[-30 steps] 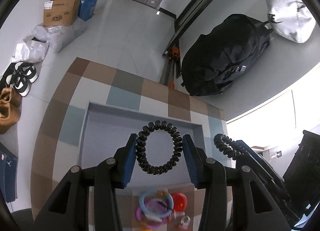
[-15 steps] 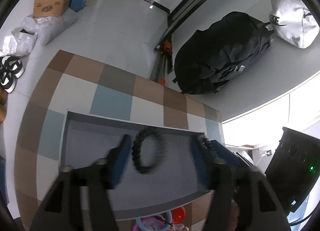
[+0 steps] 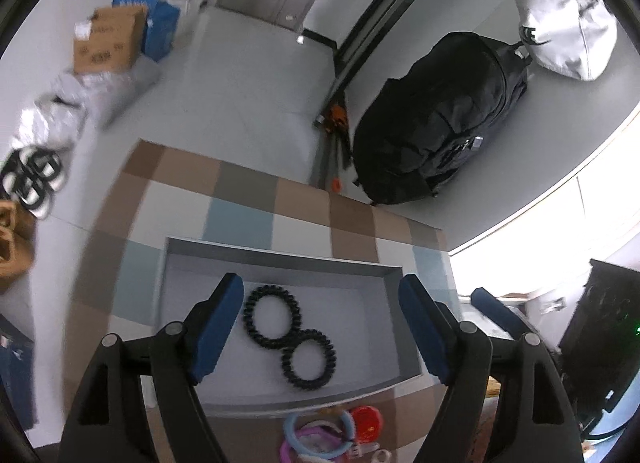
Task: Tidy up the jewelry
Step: 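Carry both black bracelets into the grey box and open both tools, then lift both tools out of the grey box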
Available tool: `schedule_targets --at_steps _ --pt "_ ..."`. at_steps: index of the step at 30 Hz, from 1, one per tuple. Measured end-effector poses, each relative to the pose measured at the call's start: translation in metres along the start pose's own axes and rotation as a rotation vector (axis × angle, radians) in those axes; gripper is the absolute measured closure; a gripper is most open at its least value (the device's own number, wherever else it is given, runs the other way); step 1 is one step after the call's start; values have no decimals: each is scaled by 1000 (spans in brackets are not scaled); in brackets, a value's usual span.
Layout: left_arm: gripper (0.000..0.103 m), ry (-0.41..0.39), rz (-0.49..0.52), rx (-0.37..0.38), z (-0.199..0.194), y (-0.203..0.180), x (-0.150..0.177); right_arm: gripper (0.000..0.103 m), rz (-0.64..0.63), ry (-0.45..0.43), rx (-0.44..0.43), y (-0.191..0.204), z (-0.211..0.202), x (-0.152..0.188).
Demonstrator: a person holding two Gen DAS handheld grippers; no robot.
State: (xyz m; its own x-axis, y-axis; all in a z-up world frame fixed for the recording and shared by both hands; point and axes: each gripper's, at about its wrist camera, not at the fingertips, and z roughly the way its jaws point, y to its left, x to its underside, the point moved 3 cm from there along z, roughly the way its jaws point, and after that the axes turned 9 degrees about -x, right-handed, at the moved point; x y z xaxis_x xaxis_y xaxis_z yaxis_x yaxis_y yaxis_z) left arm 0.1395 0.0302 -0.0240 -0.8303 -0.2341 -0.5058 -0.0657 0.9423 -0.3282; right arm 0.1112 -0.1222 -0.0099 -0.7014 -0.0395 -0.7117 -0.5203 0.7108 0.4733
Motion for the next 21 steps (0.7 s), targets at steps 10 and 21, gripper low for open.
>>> schedule_targets --at_steps 10,21 --pt "27 -128 80 -195 -28 -4 32 0 -60 -54 80 18 -21 19" --pt "25 -186 126 -259 -50 -13 63 0 -129 -111 134 39 -42 48"
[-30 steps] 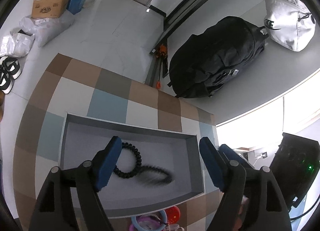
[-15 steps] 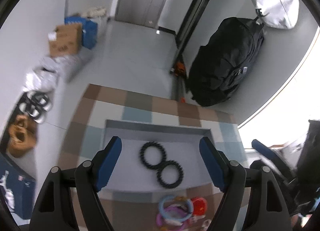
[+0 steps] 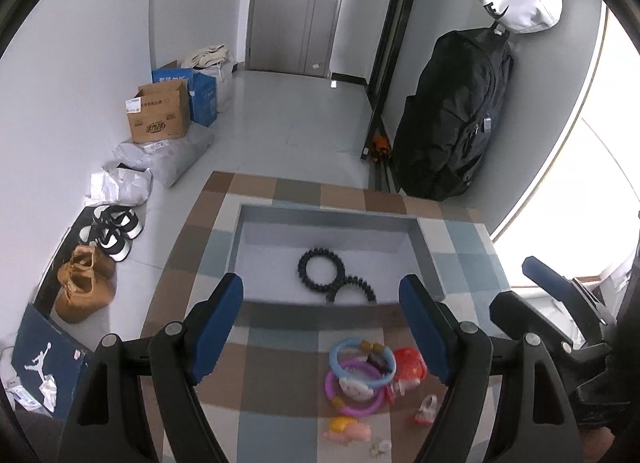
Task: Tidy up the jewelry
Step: 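Lift both tools out of the grey box, then lower the left tool and grasp the pink pig figure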
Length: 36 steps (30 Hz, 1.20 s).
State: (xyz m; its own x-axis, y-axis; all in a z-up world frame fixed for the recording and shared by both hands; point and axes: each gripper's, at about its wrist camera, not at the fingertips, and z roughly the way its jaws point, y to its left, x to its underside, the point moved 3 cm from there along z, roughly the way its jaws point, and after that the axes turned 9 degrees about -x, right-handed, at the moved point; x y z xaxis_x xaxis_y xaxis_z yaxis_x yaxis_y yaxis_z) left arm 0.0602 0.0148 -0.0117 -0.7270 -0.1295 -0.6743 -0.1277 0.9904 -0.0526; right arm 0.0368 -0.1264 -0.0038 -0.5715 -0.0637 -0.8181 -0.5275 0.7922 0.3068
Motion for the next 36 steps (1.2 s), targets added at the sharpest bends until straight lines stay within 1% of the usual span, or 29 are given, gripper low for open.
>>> schedule_targets --at_steps 2,9,14,16,18,21,24,27,30,33,34,36 --pt "21 8 -1 1 0 2 7 0 -3 -2 4 2 -4 5" --pt "20 52 -34 6 4 11 27 0 -40 37 4 14 -7 23" --pt "20 67 -48 25 0 16 38 0 -6 112 -13 15 -9 37" --pt "20 100 -41 50 2 17 44 0 16 137 -19 16 -9 41" --pt "20 150 -36 76 7 17 49 0 43 158 -31 16 -10 46" --pt "20 185 -49 93 11 20 55 0 68 186 -36 16 -9 51" --pt "20 221 -63 124 15 19 63 0 85 193 -53 17 -11 56" --pt "20 274 -48 150 19 11 74 0 94 197 -57 16 -11 58" --pt "21 299 -29 164 21 4 79 0 111 203 -53 13 -11 59" --pt "21 313 -6 152 25 0 83 0 124 213 -44 10 -10 59" --pt "21 318 -4 153 26 0 84 0 128 217 -43 8 -9 60" --pt "29 332 -5 156 28 1 86 0 144 222 -49 6 -9 60"
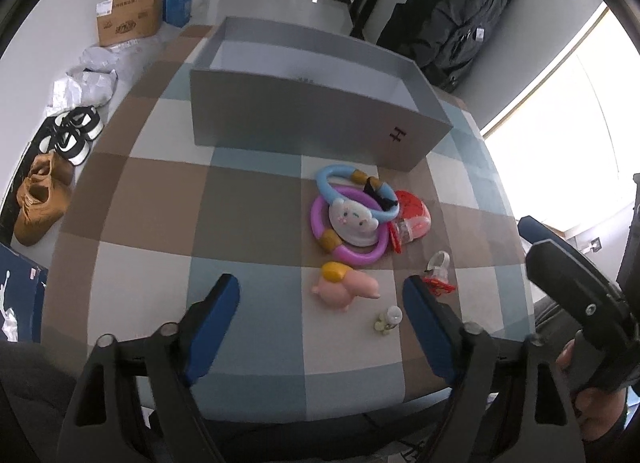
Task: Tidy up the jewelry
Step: 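Lower the left tool and grasp the pink pig figure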
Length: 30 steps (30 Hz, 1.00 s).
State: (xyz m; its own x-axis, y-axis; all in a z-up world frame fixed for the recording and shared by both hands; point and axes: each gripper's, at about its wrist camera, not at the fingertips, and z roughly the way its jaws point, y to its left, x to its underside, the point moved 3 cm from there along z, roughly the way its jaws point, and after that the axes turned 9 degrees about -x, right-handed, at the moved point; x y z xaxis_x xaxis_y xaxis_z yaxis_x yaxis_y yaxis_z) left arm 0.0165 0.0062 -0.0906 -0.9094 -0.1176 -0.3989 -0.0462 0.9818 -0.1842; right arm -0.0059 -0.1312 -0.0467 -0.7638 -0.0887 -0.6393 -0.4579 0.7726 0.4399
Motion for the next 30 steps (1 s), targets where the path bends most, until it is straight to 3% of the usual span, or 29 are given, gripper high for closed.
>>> schedule_targets --at_steps 13,18,30 --pt "47 10 20 35 4 -2 0 0 69 8 -27 -9 1 0" --pt "71 14 27 39 5 -3 -1 0 70 6 -27 -9 0 1" --pt "71 36 3 89 4 -5 0 0 80 13 -27 -11 -1 2"
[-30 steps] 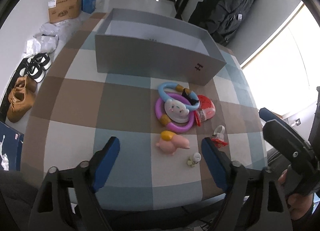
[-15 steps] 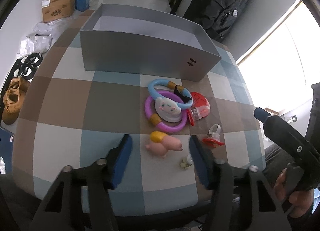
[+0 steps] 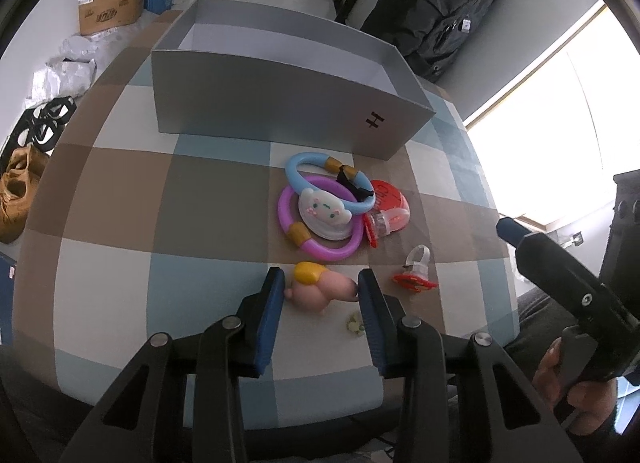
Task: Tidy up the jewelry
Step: 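Lower the left tool and grasp the pink pig figure, then grasp the clear pacifier with the right tool while the left tool holds the pig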
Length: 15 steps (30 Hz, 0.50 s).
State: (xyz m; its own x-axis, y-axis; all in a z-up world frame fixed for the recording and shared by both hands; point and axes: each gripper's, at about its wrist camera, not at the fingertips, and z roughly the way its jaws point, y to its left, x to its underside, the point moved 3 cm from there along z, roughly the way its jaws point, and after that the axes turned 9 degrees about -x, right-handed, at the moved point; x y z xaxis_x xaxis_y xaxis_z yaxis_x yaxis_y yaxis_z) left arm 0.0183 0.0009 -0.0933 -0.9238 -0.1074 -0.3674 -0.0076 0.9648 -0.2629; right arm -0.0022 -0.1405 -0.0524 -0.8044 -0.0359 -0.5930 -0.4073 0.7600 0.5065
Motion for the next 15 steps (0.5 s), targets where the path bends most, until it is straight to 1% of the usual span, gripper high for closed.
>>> schedule_targets --at_steps 2,4,9,10,12,13,14,15 --pt "71 -6 -2 11 -3 0 -1 0 2 2 2 -1 0 0" --pt "71 -9 -2 29 -7 0 -2 3 2 12 2 -3 -1 0" --pt "71 -30 -25 63 -16 2 -6 4 8 8 15 -9 -10 -1" --pt "71 -36 -30 72 -18 3 -7 6 16 8 16 -11 -11 0" --pt "71 -48 -36 83 -21 2 -9 16 14 23 27 -12 -9 3" --pt "71 -50 -40 91 -21 1 -10 23 9 41 37 -11 -7 5" --pt "71 -51 -45 103 -21 -1 -11 26 5 58 38 -11 -4 7" --pt "71 -50 -53 120 -21 -1 -12 26 1 76 37 -10 0 9"
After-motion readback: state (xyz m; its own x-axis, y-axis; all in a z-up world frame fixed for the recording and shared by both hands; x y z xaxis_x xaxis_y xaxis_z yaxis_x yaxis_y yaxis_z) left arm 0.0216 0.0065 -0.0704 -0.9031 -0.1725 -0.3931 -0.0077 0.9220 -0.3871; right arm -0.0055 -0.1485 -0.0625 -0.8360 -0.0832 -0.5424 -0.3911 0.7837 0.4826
